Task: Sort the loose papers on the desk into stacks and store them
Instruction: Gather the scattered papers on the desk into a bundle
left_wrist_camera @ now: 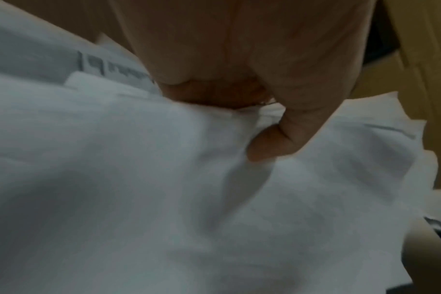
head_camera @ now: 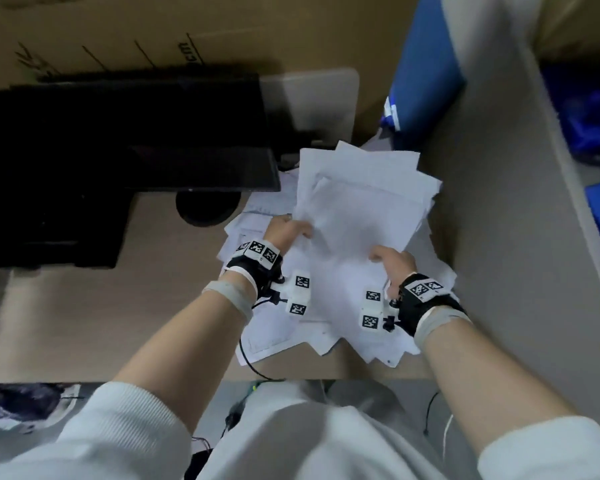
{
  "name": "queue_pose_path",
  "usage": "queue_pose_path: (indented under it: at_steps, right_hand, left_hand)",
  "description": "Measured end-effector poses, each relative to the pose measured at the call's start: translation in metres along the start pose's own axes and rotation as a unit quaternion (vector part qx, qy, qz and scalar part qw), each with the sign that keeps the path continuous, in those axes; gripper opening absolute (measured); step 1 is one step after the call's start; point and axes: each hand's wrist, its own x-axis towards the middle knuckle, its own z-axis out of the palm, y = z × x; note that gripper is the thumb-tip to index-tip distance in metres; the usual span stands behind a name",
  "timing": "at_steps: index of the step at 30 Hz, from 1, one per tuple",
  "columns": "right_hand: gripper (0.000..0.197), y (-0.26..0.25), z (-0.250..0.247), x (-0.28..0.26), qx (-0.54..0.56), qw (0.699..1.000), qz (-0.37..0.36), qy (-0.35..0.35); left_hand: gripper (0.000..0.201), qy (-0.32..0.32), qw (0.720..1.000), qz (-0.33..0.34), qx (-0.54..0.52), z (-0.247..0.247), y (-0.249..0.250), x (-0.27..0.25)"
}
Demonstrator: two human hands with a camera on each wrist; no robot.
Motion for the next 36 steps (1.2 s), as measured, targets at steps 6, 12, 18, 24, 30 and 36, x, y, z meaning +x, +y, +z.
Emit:
queue_pose_path:
  at_steps: [6,12,18,24,30,36]
  right_hand:
    - [0.020,0.009,-0.047,0.020,-0.029,0.991,0.061,0.113]
    - [0.087,0.071,-0.007,0.063,-0.103,0.976,0.186,0.054]
    - [0.054,0.047,0.014,0.056,-0.081,0.973,0.196,0.095]
    - [0.075,0.032,0.032,0.053,-0.028,0.984,0.158,0.077]
    - [0.074,0.026,0.044,0.047,-0.070,0.992,0.088,0.057]
    - [0.056,0.019,0.031,0.043,-0.111,0.992,0.033,0.049]
  left_hand:
    - [0.034,-0.122,0.982,0.034,0.137,0.073,0.001,0.063]
    - [0.079,-0.182,0.863,-0.047,0.470,0.065,-0.047,0.116]
    - [0.102,-0.126,0.898,-0.013,0.421,0.049,-0.069,0.129]
    - [0.093,-0.153,0.910,-0.078,0.377,0.042,-0.069,0.127]
    - [0.051,-0.104,0.950,-0.051,0.289,0.013,-0.084,0.120]
    - [0.052,-0.012,0.973,-0.027,0.230,0.014,-0.083,0.094]
